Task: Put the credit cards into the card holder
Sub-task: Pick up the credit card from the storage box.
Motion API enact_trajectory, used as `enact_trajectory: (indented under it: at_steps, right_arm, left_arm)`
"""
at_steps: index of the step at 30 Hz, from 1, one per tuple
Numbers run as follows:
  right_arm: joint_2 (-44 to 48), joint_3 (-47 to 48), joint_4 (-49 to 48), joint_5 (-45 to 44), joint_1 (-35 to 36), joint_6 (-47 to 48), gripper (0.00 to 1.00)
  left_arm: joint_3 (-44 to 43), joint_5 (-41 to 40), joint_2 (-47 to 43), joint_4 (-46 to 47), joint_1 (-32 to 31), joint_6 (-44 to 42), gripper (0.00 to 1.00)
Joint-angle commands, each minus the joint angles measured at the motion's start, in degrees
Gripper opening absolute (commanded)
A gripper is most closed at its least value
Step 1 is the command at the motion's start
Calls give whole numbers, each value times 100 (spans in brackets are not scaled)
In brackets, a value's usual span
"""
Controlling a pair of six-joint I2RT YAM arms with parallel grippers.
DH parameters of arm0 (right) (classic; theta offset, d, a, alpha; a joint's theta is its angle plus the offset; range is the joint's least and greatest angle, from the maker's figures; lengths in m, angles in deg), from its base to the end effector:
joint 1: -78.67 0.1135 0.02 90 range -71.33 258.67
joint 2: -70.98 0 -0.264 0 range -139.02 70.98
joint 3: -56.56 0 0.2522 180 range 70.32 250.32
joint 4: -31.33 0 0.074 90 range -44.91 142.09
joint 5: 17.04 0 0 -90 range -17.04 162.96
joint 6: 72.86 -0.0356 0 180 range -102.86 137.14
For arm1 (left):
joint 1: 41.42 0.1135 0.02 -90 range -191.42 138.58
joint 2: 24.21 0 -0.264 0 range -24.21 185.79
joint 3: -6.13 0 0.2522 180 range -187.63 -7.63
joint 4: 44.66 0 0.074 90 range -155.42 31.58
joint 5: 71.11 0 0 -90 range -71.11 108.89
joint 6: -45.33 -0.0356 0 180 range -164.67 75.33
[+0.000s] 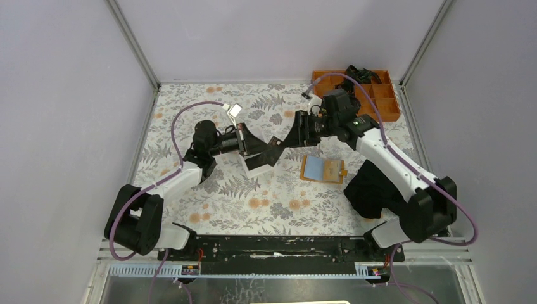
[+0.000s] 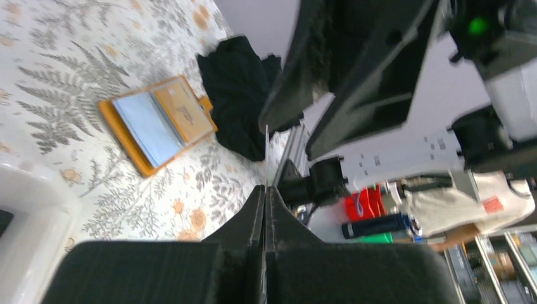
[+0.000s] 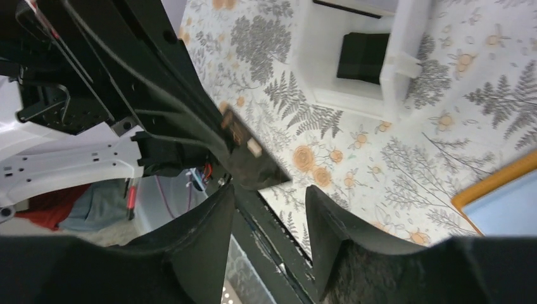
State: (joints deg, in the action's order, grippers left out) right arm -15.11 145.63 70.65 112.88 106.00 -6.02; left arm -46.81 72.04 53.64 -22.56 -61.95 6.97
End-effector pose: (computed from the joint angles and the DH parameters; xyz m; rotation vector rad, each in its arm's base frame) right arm 0.2875 0.1743 0.3300 -0.5013 2.2624 1.2403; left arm 0.2601 -0.1278 0.2607 0.3266 1.8689 -1.6530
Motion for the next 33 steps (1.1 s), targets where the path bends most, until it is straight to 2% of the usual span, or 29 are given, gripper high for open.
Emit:
enact_trajectory:
  at_steps: [1,5,9,13,23,33]
  right_arm:
    - [731,-546,-855,-983,-46,-391,54]
    - [1109,-1143,-1595,-1182,-52,-825,55]
    - [1240,-1620,-2252,-1205,-52,-1256,54]
    - [1290,-2027,-3085,-1121,-47,-1721,53]
    - [1244,-2516,-4226,-1065,-109,-2475,45]
    - [1023,-2635,-4687,-866,-132,-2783,42]
  left_arm:
    - [3,-1299,-61,191,-34,319,0]
    - [-29,-2086,-140,46,-143,554,0]
    - [-96,-2487,-103,63,-333,786,0]
    - [-41,-2596,10,335,-505,1125,0]
    - [280,-2707,44,951,-580,1743,0]
    - [333,-2712,165,1217,-634,1969,0]
